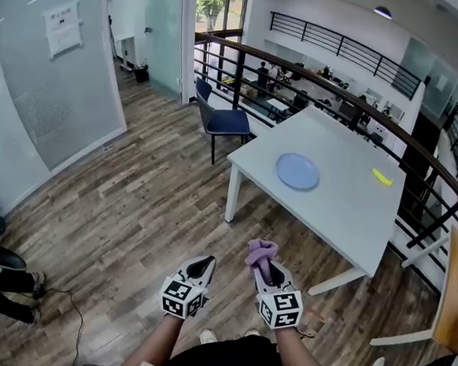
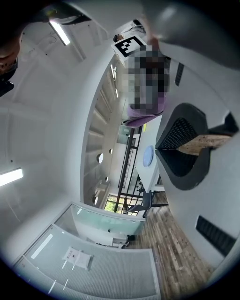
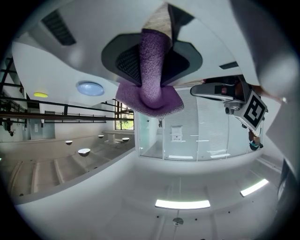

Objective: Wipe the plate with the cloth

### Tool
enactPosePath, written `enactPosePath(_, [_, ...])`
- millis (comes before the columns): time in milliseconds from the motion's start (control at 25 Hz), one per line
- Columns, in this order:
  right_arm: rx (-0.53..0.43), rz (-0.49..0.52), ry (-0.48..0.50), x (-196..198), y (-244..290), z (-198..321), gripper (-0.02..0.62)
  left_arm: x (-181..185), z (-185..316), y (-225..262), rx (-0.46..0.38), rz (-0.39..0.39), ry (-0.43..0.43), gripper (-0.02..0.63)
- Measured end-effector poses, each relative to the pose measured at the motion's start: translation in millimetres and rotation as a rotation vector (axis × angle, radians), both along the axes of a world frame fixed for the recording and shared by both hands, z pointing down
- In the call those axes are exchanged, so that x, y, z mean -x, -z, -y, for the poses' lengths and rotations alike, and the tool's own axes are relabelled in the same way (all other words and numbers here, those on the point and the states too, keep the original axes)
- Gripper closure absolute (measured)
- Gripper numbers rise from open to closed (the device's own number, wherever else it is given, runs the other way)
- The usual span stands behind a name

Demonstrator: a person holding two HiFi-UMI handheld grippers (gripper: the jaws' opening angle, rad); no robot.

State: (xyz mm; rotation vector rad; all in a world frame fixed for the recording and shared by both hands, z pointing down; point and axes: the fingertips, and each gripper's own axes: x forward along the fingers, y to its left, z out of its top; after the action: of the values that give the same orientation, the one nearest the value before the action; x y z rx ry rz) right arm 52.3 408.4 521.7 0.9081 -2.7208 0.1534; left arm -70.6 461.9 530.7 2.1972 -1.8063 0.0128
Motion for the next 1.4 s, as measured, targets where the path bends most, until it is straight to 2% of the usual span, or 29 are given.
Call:
enactPosePath(280, [0.009,-0.008,-0.02,-2,-4,9,0.48,1,9,-2,0.005,-0.001,-0.009,0.594])
enactPosePath(560, [0.01,0.017,-0.033,7,-1,47,0.48,11,44,3,-0.004,0.003,-0.001,0.594])
enactPosePath(1000, [0.026,0.051,-0.054,-8,0,134,0.48,3,126,9,0.009,0.047,-0.014,0.594])
enactPosePath(1400, [0.063,0.06,-0.073,-33,-17,212,0.48,-23,204,-4,0.045,0.052,-0.035,0.594])
